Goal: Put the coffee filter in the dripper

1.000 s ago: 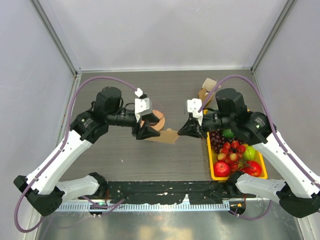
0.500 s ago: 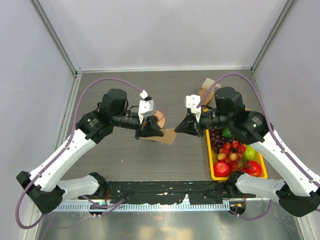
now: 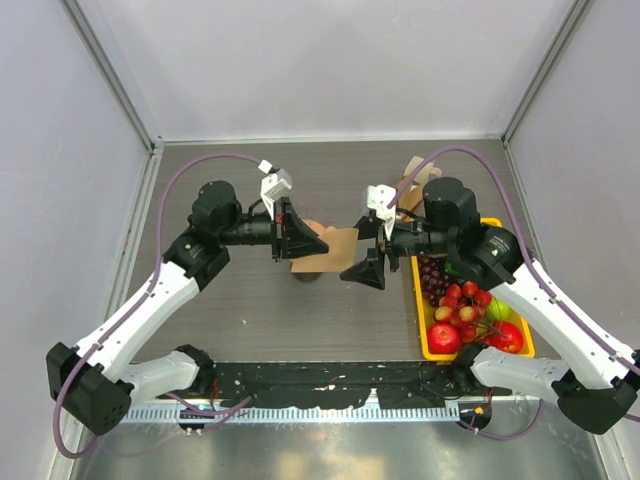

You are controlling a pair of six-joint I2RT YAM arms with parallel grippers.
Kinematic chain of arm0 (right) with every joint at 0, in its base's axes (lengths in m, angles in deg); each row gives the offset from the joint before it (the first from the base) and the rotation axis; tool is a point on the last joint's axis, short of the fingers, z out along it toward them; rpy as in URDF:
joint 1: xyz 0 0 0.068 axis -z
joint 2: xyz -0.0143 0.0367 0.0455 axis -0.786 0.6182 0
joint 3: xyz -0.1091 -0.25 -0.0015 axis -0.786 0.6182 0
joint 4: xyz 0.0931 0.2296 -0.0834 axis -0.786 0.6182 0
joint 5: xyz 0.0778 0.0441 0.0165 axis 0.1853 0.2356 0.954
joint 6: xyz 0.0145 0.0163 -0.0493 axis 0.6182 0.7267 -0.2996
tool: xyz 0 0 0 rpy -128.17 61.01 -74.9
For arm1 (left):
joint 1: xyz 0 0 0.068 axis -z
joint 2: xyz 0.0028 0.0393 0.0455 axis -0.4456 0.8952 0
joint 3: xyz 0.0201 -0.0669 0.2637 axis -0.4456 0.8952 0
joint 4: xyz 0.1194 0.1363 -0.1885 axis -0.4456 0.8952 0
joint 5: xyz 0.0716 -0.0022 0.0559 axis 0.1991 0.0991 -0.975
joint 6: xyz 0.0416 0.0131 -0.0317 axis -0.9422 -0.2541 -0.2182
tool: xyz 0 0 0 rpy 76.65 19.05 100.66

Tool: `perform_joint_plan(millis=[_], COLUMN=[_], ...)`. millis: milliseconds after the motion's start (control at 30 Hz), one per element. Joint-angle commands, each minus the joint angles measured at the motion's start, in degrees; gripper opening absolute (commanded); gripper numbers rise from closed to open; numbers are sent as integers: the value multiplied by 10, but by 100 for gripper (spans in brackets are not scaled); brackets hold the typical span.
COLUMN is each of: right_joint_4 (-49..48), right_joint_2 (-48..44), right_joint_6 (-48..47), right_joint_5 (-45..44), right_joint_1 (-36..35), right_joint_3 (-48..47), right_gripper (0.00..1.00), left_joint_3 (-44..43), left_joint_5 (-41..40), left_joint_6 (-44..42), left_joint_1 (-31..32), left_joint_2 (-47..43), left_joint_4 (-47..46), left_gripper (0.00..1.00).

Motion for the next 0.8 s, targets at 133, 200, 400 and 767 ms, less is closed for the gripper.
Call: perform_joint_plan(millis=[133,200,400,767], right_joint_4=[-117,-125,-172,-160], right_joint_2=[21,20,24,35], right_joint_6=[56,62,104,96], right_joint_5=[18,22,79,105], right_joint_1=[4,9,12,12], right_joint_3=[-2,-5,15,4], right_gripper=[90,91,69,5], left_joint_3=[94,98,120,128], left_joint_5=[48,57,51,66], left_joint_6=[269,268,293,212], left_joint_1=[-35,-35,-36,-36], left_joint_2=[-23,-31,-38,-59], left_joint_4=[-393,-399,-436,-319], left_gripper=[0,0,0,25])
